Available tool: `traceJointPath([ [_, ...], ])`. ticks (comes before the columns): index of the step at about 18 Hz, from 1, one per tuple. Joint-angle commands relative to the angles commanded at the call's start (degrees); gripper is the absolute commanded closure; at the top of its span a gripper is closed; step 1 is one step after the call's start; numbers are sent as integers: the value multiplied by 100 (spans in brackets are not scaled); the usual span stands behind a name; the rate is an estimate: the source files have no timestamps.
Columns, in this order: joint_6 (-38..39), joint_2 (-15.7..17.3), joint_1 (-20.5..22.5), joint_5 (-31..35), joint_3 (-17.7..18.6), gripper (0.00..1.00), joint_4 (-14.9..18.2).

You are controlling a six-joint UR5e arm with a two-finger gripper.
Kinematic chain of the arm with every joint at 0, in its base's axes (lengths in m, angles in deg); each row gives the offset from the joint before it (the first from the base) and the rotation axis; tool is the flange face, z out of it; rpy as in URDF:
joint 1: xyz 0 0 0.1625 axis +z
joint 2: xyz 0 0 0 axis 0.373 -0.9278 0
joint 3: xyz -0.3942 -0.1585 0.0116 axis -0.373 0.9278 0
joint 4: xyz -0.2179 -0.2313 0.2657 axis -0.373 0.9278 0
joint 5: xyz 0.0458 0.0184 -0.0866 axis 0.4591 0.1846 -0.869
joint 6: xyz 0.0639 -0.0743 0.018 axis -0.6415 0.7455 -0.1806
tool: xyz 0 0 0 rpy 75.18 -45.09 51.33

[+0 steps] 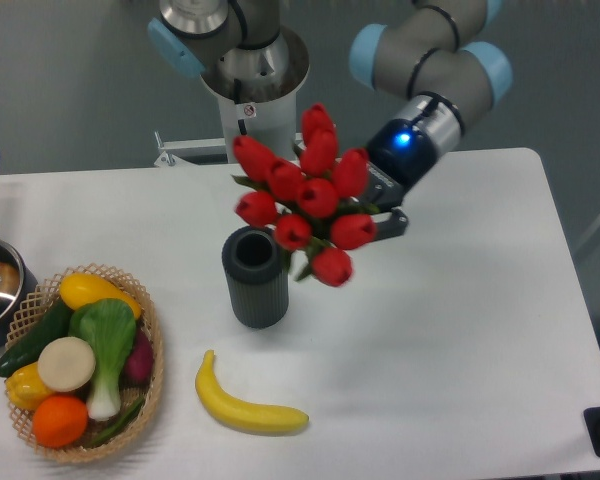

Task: Insert the flowers into the vase
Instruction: 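Carry the red tulip bunch with the gripper over the dark grey vase, then lower the tulip stems into the vase opening with the gripper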

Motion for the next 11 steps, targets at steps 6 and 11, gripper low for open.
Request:
traceJointPath([
  [6,-53,343,-106,9,589,78,0],
  [11,-53,344,-114,9,748,78,0],
])
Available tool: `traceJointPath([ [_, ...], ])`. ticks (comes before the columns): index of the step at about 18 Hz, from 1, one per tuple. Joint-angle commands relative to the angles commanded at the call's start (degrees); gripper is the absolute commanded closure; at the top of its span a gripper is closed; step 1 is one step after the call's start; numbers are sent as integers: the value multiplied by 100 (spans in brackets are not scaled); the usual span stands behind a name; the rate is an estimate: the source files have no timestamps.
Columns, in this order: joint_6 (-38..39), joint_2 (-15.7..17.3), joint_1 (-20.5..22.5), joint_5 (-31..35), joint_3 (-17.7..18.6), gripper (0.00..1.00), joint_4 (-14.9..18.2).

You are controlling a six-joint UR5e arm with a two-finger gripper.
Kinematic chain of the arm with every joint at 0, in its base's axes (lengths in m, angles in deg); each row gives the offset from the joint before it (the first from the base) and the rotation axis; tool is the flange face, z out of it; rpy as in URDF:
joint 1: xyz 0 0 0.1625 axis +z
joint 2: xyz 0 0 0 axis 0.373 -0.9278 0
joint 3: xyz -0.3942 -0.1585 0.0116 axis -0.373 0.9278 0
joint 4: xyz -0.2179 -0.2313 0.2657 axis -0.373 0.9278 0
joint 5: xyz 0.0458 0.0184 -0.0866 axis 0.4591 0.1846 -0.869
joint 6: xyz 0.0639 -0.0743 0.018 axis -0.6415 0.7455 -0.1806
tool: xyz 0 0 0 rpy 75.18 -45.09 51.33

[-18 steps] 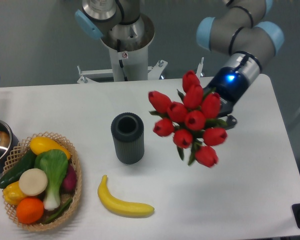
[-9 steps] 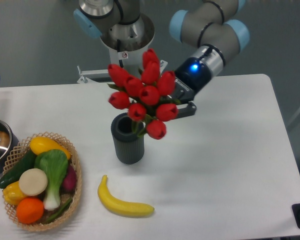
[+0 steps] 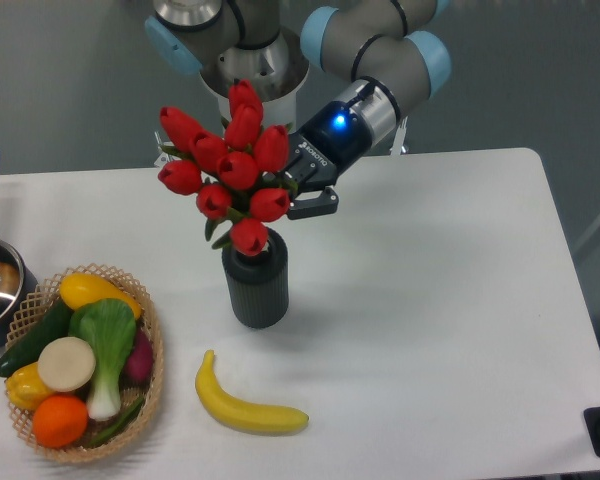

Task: Insert the flowers into the vase
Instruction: 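Lower the tulip stems into the vase opening with the gripper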

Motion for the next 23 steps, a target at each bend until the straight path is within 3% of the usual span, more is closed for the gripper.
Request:
traceJointPath([
  [13,-26,-387,-9,0,88,77,-9],
  [23,-53,-431,44,35,290,74,-18],
])
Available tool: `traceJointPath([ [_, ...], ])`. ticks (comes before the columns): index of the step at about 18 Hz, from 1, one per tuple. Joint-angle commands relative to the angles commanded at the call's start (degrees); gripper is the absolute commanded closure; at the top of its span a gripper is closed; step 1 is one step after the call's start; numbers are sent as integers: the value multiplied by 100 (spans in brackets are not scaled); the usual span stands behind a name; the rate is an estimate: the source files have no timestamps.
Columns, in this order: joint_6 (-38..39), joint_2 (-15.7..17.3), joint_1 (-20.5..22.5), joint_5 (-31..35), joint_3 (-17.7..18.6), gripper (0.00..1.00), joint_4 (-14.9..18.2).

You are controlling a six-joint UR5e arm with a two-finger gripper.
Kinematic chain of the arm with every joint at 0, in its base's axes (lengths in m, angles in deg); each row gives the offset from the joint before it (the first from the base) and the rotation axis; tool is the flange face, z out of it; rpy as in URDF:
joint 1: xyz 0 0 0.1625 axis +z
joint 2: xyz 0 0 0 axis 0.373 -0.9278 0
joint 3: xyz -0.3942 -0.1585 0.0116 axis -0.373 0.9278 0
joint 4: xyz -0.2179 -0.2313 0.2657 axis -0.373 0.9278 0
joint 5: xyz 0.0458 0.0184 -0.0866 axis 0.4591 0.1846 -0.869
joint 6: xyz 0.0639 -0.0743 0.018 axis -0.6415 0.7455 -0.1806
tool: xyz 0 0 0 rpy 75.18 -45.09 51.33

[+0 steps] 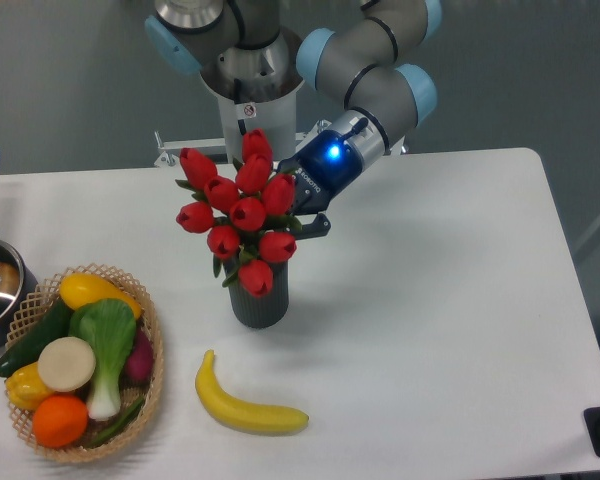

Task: Insert the flowers into the vase
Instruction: 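Lower the tulip stems into the vase opening with the gripper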

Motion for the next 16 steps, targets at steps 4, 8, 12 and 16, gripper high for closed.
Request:
traceJointPath([
  [4,0,-61,53,0,53,74,0],
  [8,-9,-97,53,18,53,74,0],
  [12,-105,-219,88,149,62,73,0],
  [16,-570,-360,149,220,211,73,0],
])
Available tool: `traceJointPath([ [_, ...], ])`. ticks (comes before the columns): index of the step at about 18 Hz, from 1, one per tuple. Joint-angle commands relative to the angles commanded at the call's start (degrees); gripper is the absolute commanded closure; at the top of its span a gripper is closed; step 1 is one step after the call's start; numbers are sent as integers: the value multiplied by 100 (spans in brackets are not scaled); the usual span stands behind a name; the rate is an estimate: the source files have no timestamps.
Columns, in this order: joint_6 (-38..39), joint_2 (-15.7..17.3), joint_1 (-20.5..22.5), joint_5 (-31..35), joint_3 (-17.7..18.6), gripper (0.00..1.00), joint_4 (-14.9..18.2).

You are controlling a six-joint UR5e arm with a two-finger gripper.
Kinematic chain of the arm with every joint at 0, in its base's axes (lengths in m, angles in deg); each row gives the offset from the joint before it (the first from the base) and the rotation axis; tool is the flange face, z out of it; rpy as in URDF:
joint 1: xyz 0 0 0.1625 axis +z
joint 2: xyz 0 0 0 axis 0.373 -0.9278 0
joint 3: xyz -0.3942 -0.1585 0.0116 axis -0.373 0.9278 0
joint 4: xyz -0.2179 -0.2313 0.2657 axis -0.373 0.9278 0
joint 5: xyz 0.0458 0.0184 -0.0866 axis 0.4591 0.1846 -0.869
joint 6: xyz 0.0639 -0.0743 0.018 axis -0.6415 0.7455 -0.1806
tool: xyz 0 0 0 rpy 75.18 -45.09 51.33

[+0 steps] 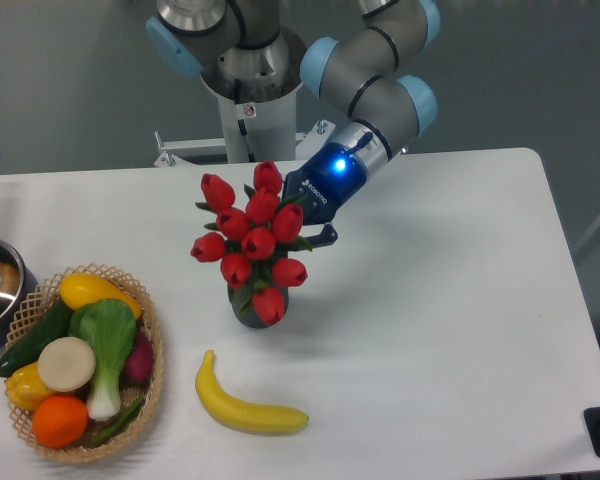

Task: Insert the flowers into the vase
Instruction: 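Lower the tulip stems into the vase opening with the gripper, then hold the tulips steady inside the vase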

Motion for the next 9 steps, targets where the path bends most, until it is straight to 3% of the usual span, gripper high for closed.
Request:
traceJointPath([
  [9,-80,-9,9,9,79,73,0],
])
